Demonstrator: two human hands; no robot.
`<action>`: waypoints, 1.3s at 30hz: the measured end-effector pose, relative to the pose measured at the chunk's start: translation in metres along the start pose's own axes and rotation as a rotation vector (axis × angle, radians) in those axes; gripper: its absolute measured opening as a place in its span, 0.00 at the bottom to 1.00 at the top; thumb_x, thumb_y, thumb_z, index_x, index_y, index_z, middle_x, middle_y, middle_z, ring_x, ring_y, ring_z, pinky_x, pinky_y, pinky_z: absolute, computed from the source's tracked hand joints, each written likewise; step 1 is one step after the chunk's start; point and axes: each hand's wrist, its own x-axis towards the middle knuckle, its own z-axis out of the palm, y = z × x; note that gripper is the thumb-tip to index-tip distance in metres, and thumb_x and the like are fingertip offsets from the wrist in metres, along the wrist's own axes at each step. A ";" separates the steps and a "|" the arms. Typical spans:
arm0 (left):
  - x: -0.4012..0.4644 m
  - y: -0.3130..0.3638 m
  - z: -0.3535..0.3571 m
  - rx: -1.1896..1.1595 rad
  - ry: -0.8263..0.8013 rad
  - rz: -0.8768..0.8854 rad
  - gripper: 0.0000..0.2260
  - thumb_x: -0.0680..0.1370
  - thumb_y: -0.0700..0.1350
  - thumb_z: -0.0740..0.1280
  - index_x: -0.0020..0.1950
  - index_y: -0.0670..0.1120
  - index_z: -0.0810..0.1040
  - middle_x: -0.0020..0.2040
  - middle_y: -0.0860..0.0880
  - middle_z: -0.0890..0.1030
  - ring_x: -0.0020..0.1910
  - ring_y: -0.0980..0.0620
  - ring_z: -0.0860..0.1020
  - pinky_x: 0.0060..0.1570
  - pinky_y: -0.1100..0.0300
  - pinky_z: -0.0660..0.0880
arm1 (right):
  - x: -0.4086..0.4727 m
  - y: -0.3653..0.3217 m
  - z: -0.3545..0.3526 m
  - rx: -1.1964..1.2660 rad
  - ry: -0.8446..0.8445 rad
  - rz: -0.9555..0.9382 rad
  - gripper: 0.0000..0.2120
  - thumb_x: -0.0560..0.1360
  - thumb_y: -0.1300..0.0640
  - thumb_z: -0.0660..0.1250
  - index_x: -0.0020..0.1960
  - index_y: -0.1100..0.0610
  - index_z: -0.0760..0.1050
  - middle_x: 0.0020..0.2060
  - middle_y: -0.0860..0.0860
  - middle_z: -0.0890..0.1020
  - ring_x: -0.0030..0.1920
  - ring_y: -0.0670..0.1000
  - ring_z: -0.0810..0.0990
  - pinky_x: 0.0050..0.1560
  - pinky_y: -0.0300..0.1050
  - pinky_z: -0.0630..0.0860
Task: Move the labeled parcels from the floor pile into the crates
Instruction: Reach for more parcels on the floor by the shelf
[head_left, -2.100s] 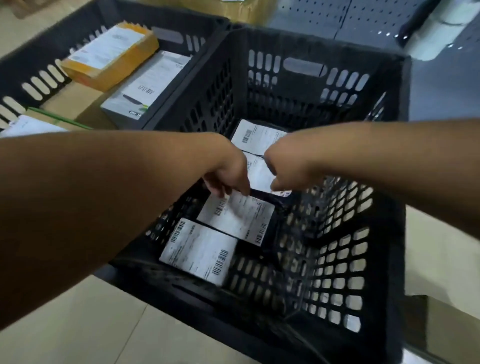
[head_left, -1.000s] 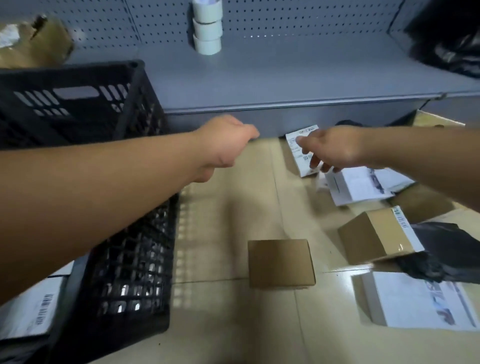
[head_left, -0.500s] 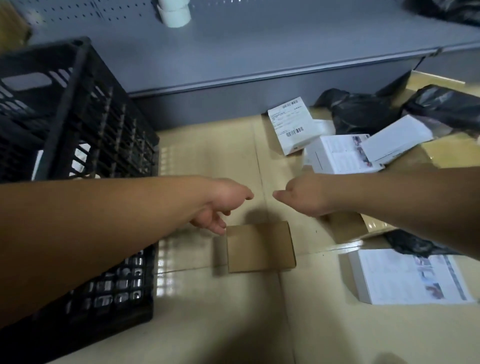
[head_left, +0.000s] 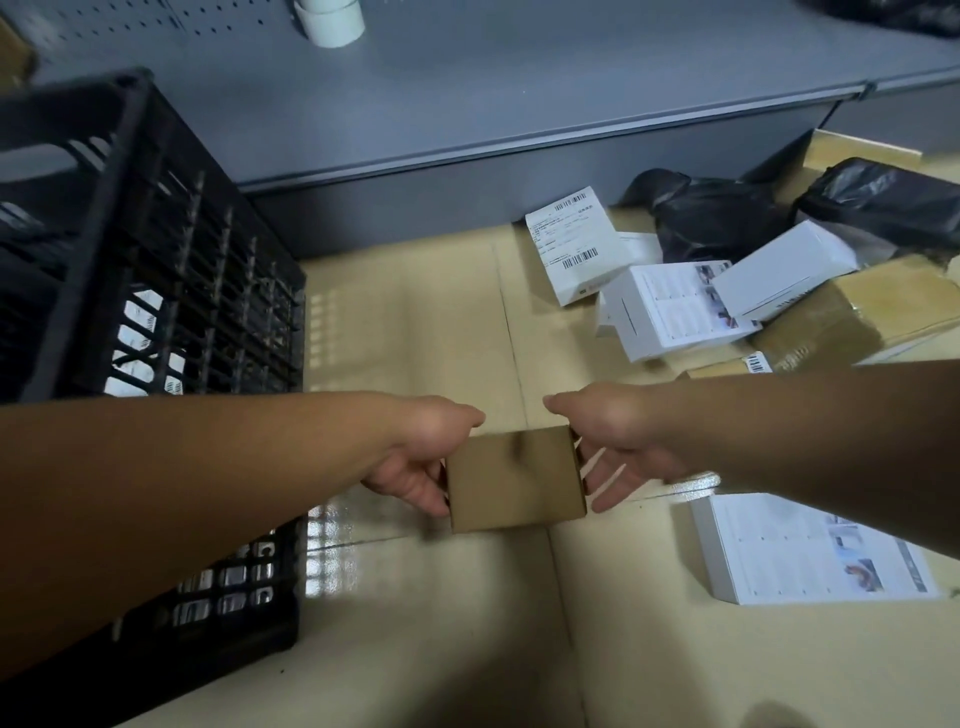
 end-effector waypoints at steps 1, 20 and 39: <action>-0.001 0.002 -0.003 -0.031 0.026 0.026 0.19 0.85 0.59 0.54 0.55 0.45 0.76 0.46 0.42 0.84 0.42 0.45 0.83 0.47 0.51 0.82 | -0.001 -0.004 -0.002 0.020 0.021 -0.021 0.26 0.83 0.38 0.54 0.67 0.58 0.70 0.61 0.62 0.77 0.56 0.66 0.81 0.53 0.63 0.82; -0.071 0.039 -0.080 -0.524 0.262 0.540 0.17 0.84 0.55 0.56 0.62 0.46 0.78 0.61 0.44 0.82 0.55 0.39 0.83 0.55 0.45 0.80 | -0.055 -0.093 -0.029 0.412 0.201 -0.524 0.20 0.82 0.41 0.57 0.52 0.57 0.75 0.55 0.55 0.83 0.55 0.59 0.84 0.64 0.58 0.76; -0.169 0.049 -0.161 -0.525 0.517 0.876 0.09 0.79 0.44 0.68 0.58 0.49 0.83 0.48 0.54 0.88 0.50 0.52 0.86 0.43 0.52 0.82 | -0.130 -0.172 0.007 0.491 0.382 -0.909 0.09 0.78 0.62 0.64 0.54 0.61 0.81 0.45 0.53 0.89 0.46 0.55 0.88 0.51 0.54 0.85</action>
